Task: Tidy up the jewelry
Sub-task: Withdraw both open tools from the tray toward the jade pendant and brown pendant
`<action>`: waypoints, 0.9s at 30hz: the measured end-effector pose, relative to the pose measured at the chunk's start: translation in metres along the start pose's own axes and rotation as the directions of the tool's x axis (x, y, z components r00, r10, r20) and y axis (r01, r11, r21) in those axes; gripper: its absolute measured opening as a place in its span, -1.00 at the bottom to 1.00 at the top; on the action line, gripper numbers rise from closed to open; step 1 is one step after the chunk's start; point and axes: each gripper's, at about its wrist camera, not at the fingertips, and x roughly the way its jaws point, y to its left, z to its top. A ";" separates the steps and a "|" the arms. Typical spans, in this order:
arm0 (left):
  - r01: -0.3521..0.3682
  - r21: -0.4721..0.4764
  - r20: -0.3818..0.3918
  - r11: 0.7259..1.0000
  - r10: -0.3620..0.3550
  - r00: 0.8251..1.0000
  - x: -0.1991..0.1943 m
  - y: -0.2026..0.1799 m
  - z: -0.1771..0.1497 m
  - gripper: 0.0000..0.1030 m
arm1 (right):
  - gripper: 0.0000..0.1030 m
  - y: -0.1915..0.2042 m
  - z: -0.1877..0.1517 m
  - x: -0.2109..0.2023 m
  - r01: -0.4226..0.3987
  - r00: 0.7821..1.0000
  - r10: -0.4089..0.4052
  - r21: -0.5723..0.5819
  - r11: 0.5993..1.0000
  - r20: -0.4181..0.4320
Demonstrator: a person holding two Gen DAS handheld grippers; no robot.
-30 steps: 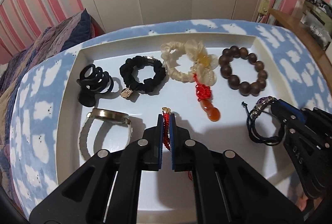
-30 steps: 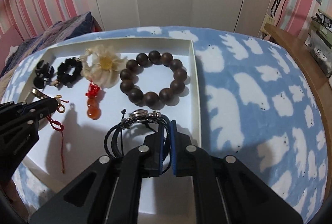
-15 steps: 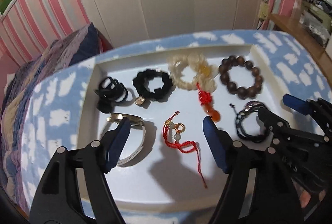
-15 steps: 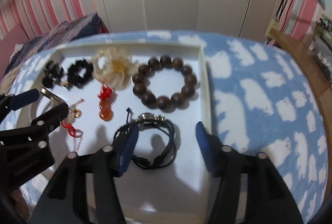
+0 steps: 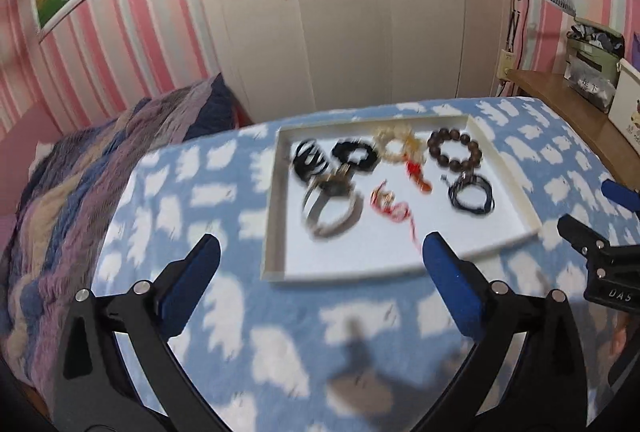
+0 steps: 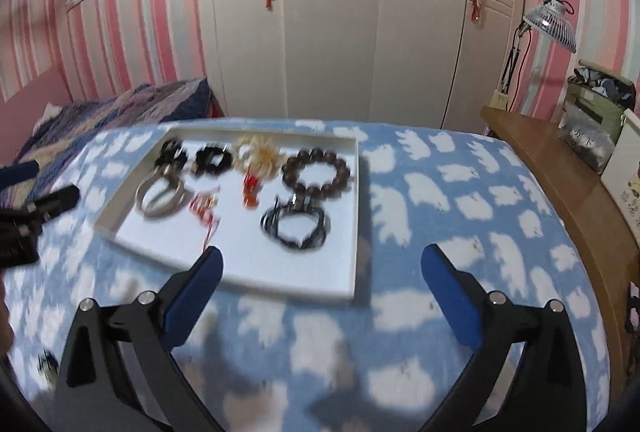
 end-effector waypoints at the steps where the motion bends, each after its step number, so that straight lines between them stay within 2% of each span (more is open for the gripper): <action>1: 0.004 -0.016 -0.005 1.000 -0.004 1.000 -0.006 0.007 -0.011 0.94 | 0.95 0.003 -0.008 -0.002 0.015 1.000 -0.015 -0.009 1.000 -0.006; 4: 0.011 -0.069 -0.013 0.998 -0.012 1.000 -0.014 0.021 -0.037 0.94 | 0.95 0.014 -0.037 -0.007 0.029 0.999 -0.030 -0.015 0.999 -0.035; 8: 0.017 -0.110 -0.055 0.994 -0.023 0.998 -0.020 0.028 -0.075 0.94 | 0.95 0.020 -0.069 -0.018 -0.056 0.998 0.058 0.065 0.996 -0.035; 13: 0.027 -0.142 -0.106 0.989 -0.042 0.993 -0.021 0.027 -0.116 0.94 | 0.95 0.035 -0.096 -0.025 -0.068 0.995 0.072 0.060 0.996 -0.075; 17: 0.026 -0.146 -0.129 0.989 -0.045 0.991 -0.022 0.022 -0.134 0.94 | 0.95 0.046 -0.114 -0.029 -0.079 0.992 0.083 0.047 0.996 -0.094; 24: 0.041 -0.142 -0.170 0.989 -0.065 0.983 -0.023 0.020 -0.157 0.94 | 0.95 0.056 -0.146 -0.032 -0.116 0.978 0.130 0.093 0.989 -0.165; 27: 0.048 -0.130 -0.190 0.990 -0.072 0.979 -0.024 0.021 -0.167 0.94 | 0.95 0.061 -0.155 -0.036 -0.087 0.980 0.099 0.074 0.993 -0.170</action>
